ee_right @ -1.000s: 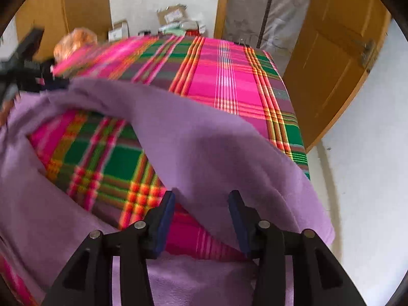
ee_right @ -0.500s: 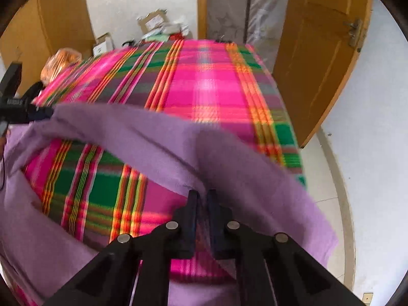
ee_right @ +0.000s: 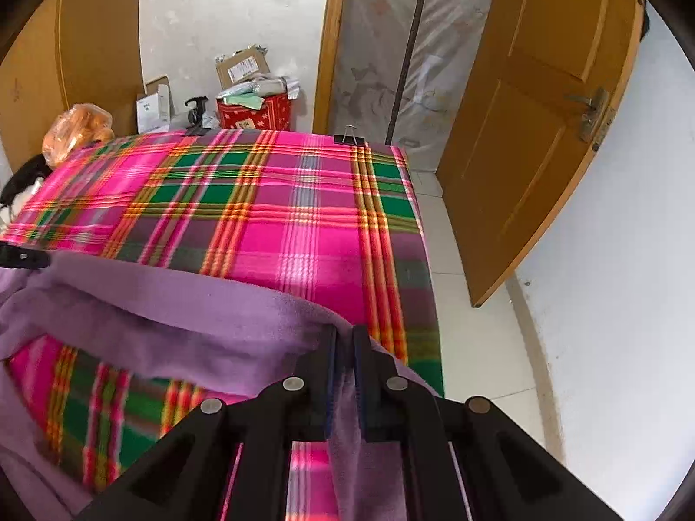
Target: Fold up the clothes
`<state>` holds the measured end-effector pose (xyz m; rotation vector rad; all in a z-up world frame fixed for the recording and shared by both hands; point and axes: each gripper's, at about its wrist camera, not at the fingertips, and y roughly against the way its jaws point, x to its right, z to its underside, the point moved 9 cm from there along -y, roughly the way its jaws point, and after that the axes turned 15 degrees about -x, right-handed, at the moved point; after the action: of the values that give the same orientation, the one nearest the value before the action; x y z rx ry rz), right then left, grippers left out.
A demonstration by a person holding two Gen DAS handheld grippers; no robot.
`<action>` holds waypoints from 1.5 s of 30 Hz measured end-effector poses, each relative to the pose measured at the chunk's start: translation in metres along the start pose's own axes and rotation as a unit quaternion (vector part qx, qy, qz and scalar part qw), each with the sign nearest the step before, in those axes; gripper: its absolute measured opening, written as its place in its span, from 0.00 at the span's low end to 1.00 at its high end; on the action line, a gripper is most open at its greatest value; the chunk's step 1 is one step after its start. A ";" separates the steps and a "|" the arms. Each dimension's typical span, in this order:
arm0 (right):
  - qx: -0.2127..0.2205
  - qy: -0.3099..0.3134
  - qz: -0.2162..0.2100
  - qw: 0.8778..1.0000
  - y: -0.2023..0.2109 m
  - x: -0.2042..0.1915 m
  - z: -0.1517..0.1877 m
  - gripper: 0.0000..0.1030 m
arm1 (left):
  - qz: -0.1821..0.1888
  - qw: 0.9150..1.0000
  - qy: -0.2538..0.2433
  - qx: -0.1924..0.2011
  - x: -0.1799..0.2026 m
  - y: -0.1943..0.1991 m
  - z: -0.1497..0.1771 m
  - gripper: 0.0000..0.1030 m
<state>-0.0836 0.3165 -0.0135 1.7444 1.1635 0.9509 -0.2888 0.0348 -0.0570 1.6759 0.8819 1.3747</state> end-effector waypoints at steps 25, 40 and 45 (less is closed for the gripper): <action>-0.015 -0.064 0.009 0.998 -0.021 0.059 -0.007 0.16 | -0.004 1.000 -0.007 0.015 0.004 0.006 0.010 0.37; -0.037 -0.015 -0.002 0.999 -0.024 0.027 0.062 0.04 | 0.010 1.000 -0.029 0.009 0.025 0.011 0.052 0.37; -0.021 -0.058 0.088 0.994 -0.015 0.070 0.034 0.04 | 0.008 0.999 -0.036 0.006 0.029 0.011 0.066 0.37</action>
<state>-0.0377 0.3789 -0.0304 1.8648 0.9213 0.9568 -0.2184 0.0458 -0.0417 1.7338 0.8382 1.3131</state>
